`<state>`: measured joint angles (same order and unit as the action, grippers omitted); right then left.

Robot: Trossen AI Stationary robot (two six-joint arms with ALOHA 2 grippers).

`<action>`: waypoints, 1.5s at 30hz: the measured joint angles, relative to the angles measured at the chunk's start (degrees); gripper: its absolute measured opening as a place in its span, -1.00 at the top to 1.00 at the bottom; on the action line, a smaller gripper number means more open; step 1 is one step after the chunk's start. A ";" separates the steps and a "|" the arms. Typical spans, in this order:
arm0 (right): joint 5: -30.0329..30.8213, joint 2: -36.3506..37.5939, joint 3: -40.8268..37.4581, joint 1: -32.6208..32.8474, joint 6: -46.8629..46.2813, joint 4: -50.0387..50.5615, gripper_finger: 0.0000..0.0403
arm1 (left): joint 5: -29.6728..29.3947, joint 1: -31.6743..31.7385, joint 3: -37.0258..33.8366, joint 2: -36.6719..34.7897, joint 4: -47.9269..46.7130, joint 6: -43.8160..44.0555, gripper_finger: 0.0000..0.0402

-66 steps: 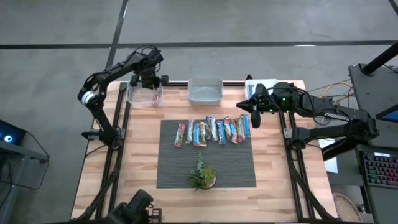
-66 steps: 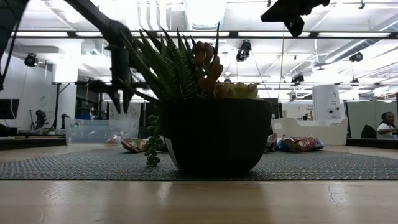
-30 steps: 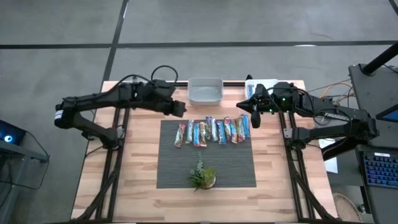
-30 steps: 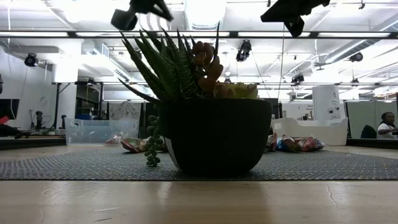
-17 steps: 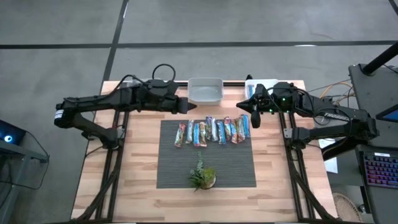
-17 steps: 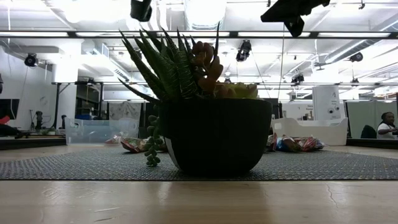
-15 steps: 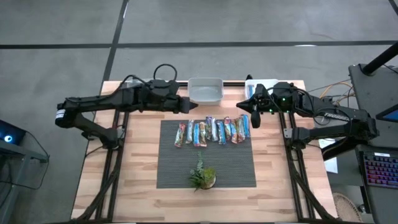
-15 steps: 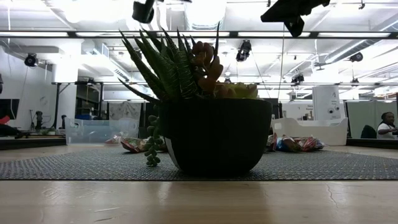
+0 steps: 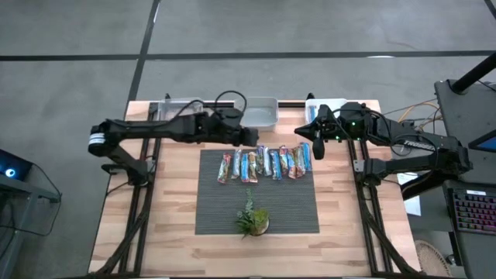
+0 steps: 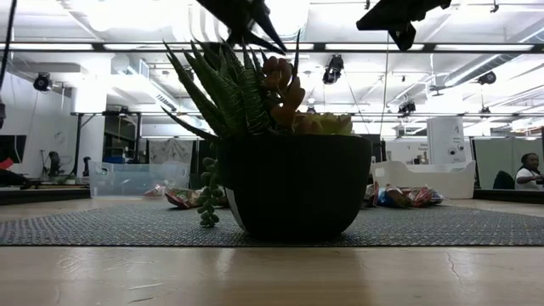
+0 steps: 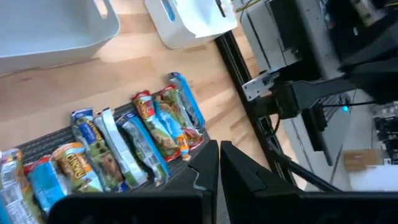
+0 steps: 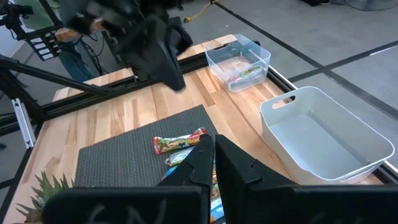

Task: Pick and place Granola Bars by type
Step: Put the red granola bar into the transparent bin

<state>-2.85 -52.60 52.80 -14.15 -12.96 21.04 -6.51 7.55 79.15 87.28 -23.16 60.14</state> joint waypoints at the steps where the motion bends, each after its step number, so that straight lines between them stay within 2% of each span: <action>1: -0.01 0.00 0.00 0.00 0.08 0.02 0.96 | 0.01 0.00 -0.02 0.57 0.13 -0.07 0.99; 6: 0.01 0.00 0.00 0.00 0.11 0.20 0.96 | 0.61 0.02 -0.02 1.46 2.87 -0.25 0.84; 18: 0.04 0.00 -0.90 0.00 0.94 0.20 0.96 | 3.73 0.24 -0.02 0.88 3.16 -1.58 0.23; 21: 0.04 0.02 -1.45 0.00 0.28 0.13 0.96 | 5.89 0.78 -0.02 0.88 3.03 -2.84 0.14; 26: 0.01 0.02 -2.33 0.00 -0.29 0.09 0.96 | 11.18 2.72 0.25 0.86 1.69 -1.31 0.12; 29: 0.01 0.00 -2.56 0.00 -0.37 0.17 0.96 | 13.55 4.49 2.68 0.86 -5.49 -1.07 0.12; 33: 0.00 0.01 -2.59 0.00 -0.22 0.11 0.96 | 13.51 7.17 7.61 1.28 -18.80 -3.33 0.12; 37: -0.01 0.02 -2.75 0.00 -0.06 0.03 0.96 | 13.52 9.78 11.80 1.82 -26.75 -6.19 0.12; 45: -0.03 0.02 -2.99 0.00 -0.10 0.04 0.96 | 13.49 13.11 13.36 2.89 -32.99 -5.92 0.12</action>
<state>-2.87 -52.58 49.80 -14.15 -13.06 21.08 6.98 20.66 92.52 90.17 -56.14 54.22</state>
